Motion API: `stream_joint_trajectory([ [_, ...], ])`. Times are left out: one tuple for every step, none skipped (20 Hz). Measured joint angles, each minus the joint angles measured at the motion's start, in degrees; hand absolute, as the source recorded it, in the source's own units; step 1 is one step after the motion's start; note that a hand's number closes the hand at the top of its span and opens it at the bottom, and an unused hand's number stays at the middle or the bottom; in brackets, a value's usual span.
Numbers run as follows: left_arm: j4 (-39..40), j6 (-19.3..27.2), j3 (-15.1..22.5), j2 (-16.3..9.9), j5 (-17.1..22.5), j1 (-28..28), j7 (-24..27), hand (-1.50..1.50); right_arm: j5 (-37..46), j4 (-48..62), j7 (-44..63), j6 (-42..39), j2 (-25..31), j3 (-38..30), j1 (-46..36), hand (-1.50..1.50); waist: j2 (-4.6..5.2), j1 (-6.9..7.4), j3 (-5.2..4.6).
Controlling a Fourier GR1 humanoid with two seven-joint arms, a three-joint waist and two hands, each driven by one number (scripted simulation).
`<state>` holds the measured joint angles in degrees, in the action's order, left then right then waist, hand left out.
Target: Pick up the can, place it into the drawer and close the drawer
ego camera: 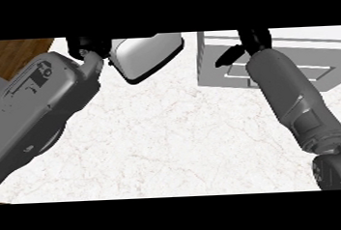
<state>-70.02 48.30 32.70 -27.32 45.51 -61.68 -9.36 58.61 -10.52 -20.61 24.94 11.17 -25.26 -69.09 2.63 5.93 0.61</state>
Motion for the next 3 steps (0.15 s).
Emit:
stream_joint_trajectory([
  [-0.44,0.12,-0.02,-0.13,0.0,0.06,-0.32,-1.5,-1.5,-0.01,-0.75,-1.06,-0.07,-1.37,-0.33,-1.5,-0.13,-0.05,0.01],
  [-0.79,0.07,-0.12,-0.62,-0.05,0.15,-0.61,-1.5,-3.08,-0.15,-1.57,-2.35,0.25,-2.77,-0.71,-1.5,-0.32,-0.06,-0.06],
  [-1.23,-0.09,-0.17,-0.95,-0.14,0.68,-0.58,-1.5,-4.29,-0.23,-2.35,-3.09,0.33,-3.86,-0.82,-1.5,-0.44,-0.14,-0.09],
])
